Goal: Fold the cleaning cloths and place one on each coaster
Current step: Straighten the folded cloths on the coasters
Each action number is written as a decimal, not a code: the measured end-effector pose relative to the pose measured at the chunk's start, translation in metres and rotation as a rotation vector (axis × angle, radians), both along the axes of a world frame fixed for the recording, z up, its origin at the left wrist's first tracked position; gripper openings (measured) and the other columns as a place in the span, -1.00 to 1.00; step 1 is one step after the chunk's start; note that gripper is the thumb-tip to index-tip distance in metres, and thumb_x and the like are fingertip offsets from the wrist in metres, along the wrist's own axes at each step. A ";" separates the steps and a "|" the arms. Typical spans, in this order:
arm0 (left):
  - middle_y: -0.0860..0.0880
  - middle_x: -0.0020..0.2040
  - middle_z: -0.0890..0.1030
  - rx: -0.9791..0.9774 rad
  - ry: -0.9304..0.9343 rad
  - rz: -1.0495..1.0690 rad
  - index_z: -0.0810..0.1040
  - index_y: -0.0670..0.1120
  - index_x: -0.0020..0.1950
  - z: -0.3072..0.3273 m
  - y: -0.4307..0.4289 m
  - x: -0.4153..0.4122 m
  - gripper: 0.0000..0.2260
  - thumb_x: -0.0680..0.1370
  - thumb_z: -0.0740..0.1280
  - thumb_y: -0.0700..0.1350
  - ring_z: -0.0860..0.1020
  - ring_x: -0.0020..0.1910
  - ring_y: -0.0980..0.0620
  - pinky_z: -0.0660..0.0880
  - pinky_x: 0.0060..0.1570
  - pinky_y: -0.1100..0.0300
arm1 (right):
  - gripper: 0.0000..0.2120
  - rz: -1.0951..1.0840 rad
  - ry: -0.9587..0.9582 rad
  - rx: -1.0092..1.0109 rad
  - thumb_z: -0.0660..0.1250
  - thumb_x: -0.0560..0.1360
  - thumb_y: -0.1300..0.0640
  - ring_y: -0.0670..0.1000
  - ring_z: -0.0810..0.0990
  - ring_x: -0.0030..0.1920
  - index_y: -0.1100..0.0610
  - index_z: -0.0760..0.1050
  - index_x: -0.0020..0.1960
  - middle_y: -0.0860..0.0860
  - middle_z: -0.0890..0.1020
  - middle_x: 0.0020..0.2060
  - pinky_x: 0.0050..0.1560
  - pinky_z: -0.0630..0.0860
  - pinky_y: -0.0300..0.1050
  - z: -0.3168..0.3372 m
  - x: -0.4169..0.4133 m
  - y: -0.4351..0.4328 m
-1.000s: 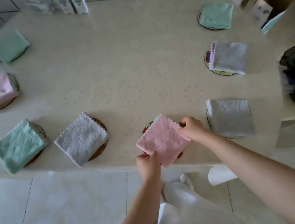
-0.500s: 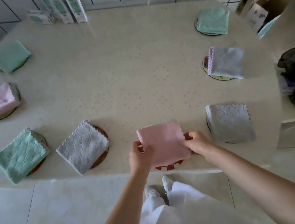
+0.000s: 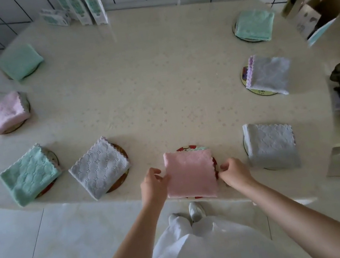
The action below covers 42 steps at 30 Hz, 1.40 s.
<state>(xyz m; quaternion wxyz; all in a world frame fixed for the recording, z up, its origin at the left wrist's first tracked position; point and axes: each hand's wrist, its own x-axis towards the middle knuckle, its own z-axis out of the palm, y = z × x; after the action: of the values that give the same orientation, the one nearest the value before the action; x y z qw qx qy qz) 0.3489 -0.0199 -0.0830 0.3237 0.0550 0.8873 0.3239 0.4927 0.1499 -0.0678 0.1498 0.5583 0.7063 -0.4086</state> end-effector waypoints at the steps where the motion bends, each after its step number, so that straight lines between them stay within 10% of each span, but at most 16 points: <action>1: -0.04 -0.08 0.61 0.002 0.015 0.016 0.50 -0.11 0.11 -0.001 -0.003 -0.002 -0.76 0.50 0.40 -0.08 0.60 -0.18 0.00 0.50 -0.29 0.24 | -0.82 0.034 0.006 0.060 0.30 0.38 0.22 0.08 0.59 -0.09 0.17 0.55 -0.02 0.03 0.62 -0.15 -0.16 0.46 -0.16 0.004 -0.003 0.003; 21: -0.06 -0.10 0.58 0.086 0.083 0.615 0.51 -0.14 0.09 0.006 -0.130 -0.110 -0.80 0.49 0.38 -0.15 0.55 -0.10 -0.08 0.51 -0.06 0.07 | -0.76 0.475 0.226 0.038 0.24 0.48 0.21 0.07 0.55 0.11 0.16 0.53 0.13 0.07 0.62 0.06 0.05 0.40 -0.22 0.016 -0.202 -0.094; 30: -0.11 -0.33 0.56 0.272 -0.363 0.567 0.54 -0.20 -0.22 0.002 -0.154 -0.144 -0.92 0.44 0.33 -0.34 0.50 -0.30 -0.03 0.52 -0.14 0.08 | -0.76 0.336 0.096 0.075 0.29 0.43 0.17 0.22 0.59 0.02 0.33 0.55 0.00 0.24 0.65 -0.03 -0.08 0.49 -0.05 0.006 -0.260 -0.139; 42: -0.10 -0.26 0.58 0.146 -0.350 0.421 0.58 -0.17 -0.09 -0.001 -0.153 -0.175 -0.92 0.44 0.38 -0.19 0.55 -0.24 -0.09 0.59 -0.07 0.01 | -0.85 0.258 0.047 0.076 0.31 0.46 0.22 0.13 0.56 -0.04 0.23 0.55 0.00 0.12 0.63 -0.08 -0.07 0.45 -0.10 -0.005 -0.255 -0.144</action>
<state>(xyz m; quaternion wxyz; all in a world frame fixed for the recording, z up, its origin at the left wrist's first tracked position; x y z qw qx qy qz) 0.1742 -0.1728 -0.0844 0.3927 -0.1640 0.7841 0.4518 0.2376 0.0058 -0.0728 0.1632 0.4585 0.7905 -0.3719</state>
